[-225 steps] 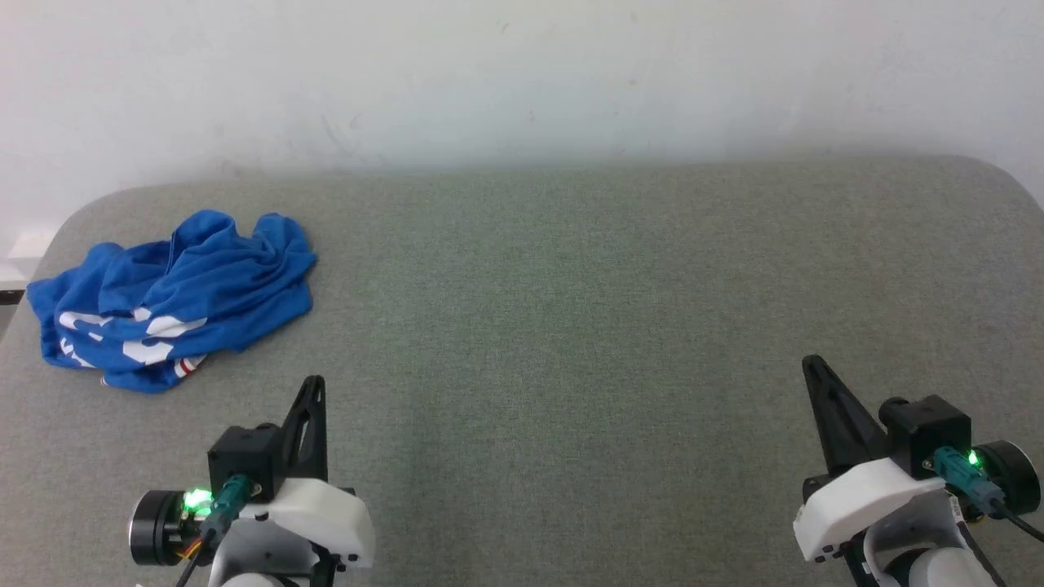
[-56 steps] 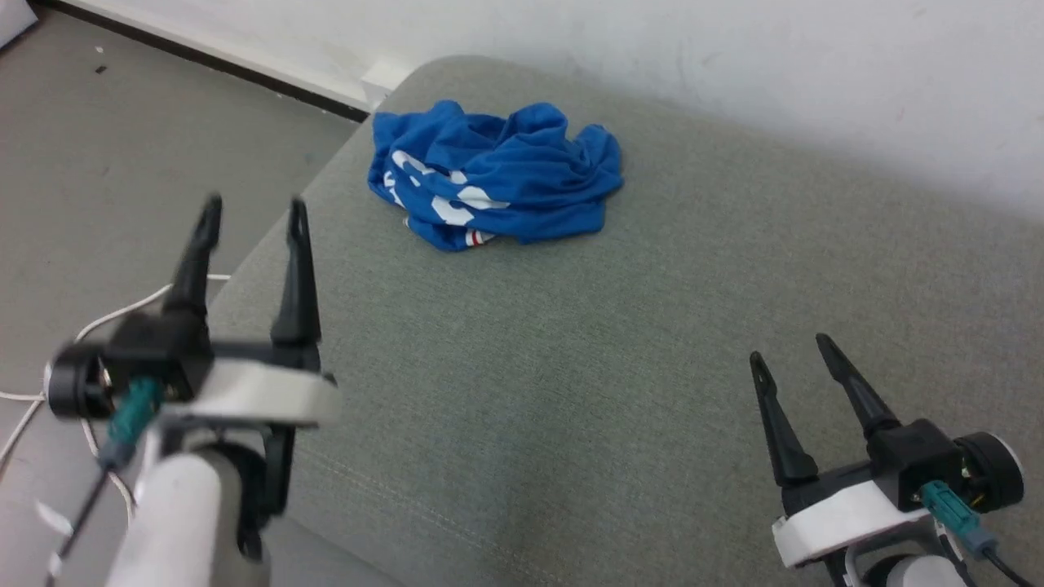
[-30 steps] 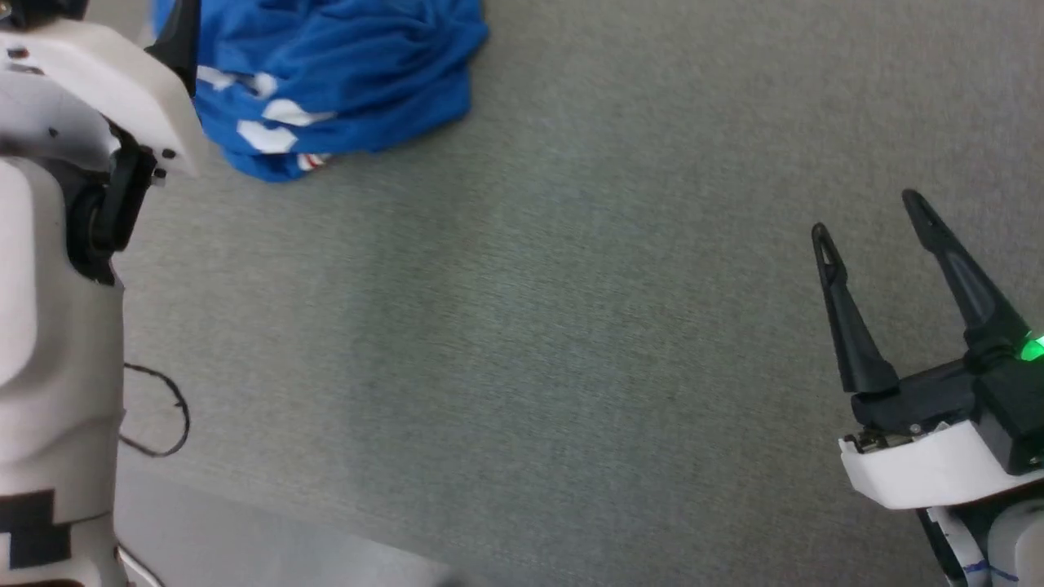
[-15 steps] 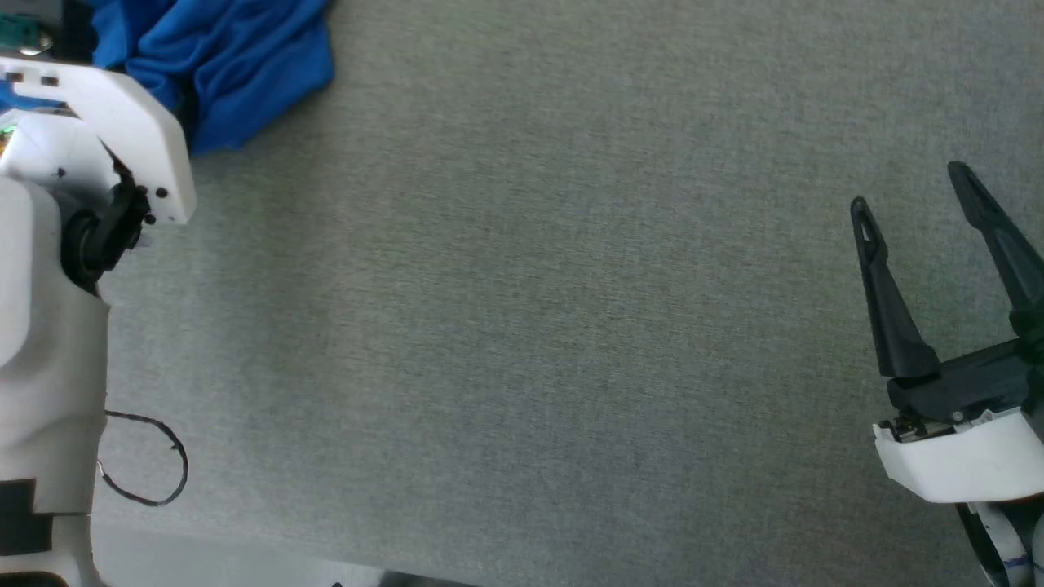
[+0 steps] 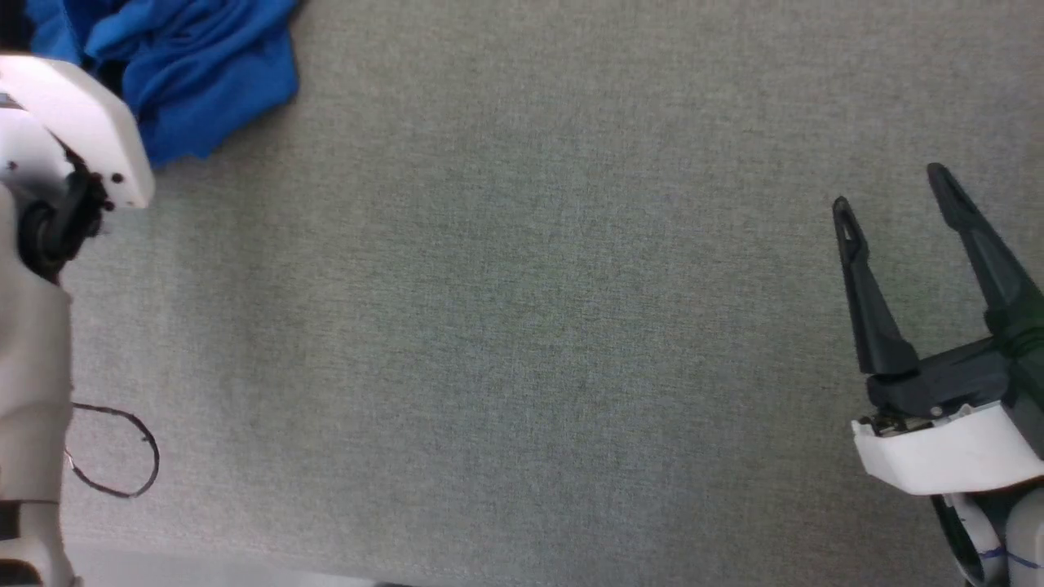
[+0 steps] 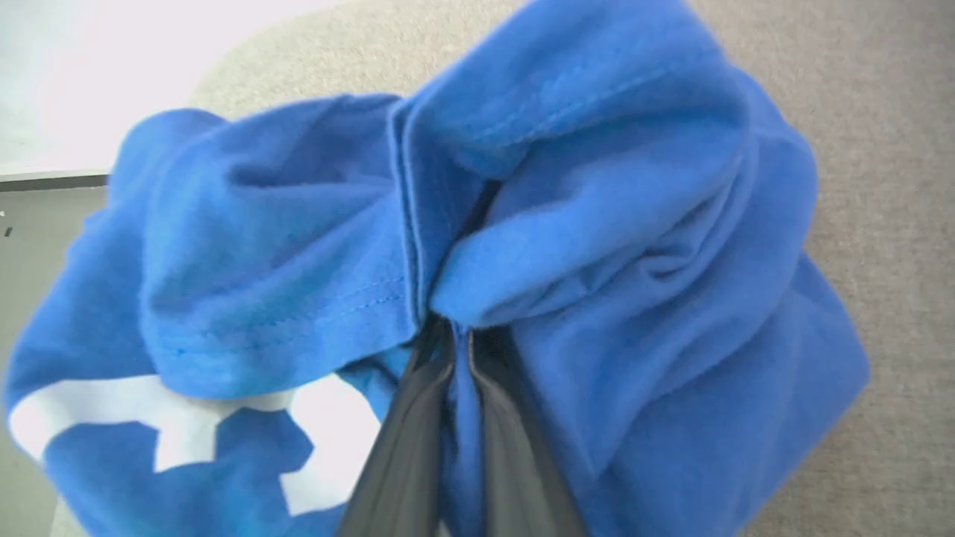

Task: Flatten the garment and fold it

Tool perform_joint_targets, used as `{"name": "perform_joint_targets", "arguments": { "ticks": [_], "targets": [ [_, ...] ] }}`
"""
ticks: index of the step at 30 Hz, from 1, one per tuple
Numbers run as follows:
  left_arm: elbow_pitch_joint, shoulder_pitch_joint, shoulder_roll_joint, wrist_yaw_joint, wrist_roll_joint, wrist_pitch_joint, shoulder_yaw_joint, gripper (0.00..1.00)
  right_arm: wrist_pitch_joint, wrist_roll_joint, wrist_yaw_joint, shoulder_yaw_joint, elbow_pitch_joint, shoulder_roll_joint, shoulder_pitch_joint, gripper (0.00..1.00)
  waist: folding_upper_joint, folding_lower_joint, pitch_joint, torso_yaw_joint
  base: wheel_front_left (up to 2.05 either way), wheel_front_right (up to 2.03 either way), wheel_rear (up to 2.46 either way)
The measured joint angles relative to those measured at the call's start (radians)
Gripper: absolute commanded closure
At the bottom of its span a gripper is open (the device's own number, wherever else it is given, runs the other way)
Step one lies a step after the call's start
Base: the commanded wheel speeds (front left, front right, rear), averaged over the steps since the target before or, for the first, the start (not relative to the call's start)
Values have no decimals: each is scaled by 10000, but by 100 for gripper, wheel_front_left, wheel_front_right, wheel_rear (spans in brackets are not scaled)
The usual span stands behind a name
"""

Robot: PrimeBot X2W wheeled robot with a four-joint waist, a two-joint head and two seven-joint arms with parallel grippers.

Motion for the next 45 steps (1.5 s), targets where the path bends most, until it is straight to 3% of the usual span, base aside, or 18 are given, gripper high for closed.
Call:
{"name": "perform_joint_targets", "arguments": {
  "ticks": [8,15,22,31,34,40,45],
  "targets": [
    [-589,-244,813,31,184,-134,-2,100,-460,92,0,169,790,610,10,0,0,-1,-962,-21,0,0,0],
    [-2004,-932,1103,-59,228,543,-209,100,-884,94,0,0,1417,1116,243,0,0,-2,-2076,-63,0,0,0],
    [-3108,-1982,959,-73,-13,1423,-431,100,-1250,190,0,-474,1941,1344,612,0,0,-3,-3198,-206,0,0,0],
    [-3651,-3668,-307,58,-495,2132,-882,100,-1620,805,0,-811,2452,1377,890,0,0,-5,-4332,-643,0,0,0],
    [-3795,-4008,-1170,92,-805,2355,-1306,100,-1735,917,0,-978,2568,1375,945,0,0,-3,-4611,-981,0,0,0],
    [-3870,-3865,-2330,119,-993,2395,-2174,100,-1766,918,-2,-1413,2579,1377,1010,0,0,-2,-4865,-1412,0,0,0],
    [-3981,-2784,-3225,339,-1037,2050,-2851,100,-1762,917,-2,-1626,2504,1375,1009,0,0,-1,-4862,-1682,0,0,0]
  ]
}}
